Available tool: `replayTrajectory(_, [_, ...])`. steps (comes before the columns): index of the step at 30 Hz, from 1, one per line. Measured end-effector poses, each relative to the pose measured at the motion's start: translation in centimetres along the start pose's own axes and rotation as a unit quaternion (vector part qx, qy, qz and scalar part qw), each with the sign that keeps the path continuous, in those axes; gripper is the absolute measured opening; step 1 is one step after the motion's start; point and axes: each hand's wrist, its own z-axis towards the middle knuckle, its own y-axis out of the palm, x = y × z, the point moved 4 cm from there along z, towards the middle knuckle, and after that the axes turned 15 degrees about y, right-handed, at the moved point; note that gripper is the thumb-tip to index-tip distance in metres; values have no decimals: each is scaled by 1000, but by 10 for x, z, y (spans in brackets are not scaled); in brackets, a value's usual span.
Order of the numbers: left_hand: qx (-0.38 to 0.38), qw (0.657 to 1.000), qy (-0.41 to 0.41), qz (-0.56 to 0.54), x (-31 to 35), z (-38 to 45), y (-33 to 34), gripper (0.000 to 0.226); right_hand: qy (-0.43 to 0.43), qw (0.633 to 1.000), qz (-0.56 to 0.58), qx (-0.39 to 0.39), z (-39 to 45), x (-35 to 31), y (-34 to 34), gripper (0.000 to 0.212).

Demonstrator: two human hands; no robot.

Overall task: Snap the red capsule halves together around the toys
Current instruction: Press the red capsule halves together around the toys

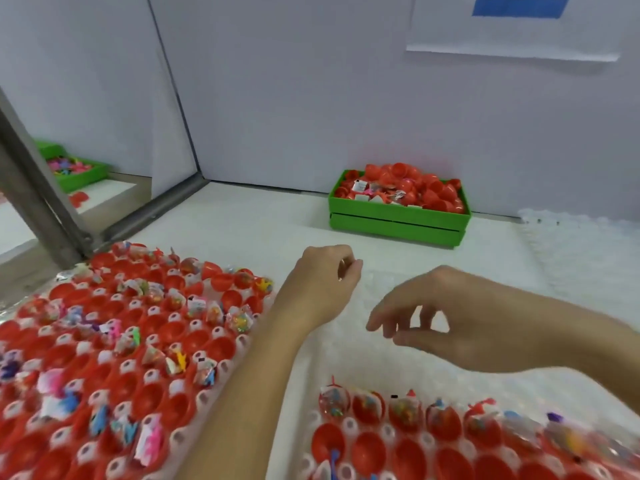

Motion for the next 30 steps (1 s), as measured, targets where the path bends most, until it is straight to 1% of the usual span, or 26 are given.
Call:
replayTrajectory(3, [-20,999,17,-32,5,0,7,18,59,998,18,25,-27,36,-31,21])
replayTrajectory(6, [-68,995,47,-51,15,-1,18,12,122,991,38,39,-62,75,-46,22])
replayTrajectory(9, [-107,990,70,-55,24,-3,27,10,177,982,55,41,-97,107,-45,22])
replayTrajectory(13, [-116,989,84,-41,30,-4,30,6,226,968,99,47,-135,130,-29,24])
replayTrajectory(16, [-114,989,91,-32,29,-4,31,6,236,960,145,51,-151,136,-17,21])
replayTrajectory(19, [-112,989,95,-24,28,-5,31,5,232,954,188,37,-158,135,-10,18])
replayTrajectory(22, [-118,988,99,-12,29,-4,32,5,228,954,191,37,-163,135,-6,18])
replayTrajectory(25, [-116,987,109,2,30,-4,32,8,229,952,194,54,-170,138,-7,22])
replayTrajectory(27, [-115,987,111,4,32,-4,32,5,232,954,175,73,-174,139,-8,23])
replayTrajectory(29, [-109,987,114,5,35,-4,32,21,240,955,153,87,-175,141,-8,24])
replayTrajectory(30, [-104,988,113,7,36,-5,31,25,242,956,142,88,-173,140,-6,25])
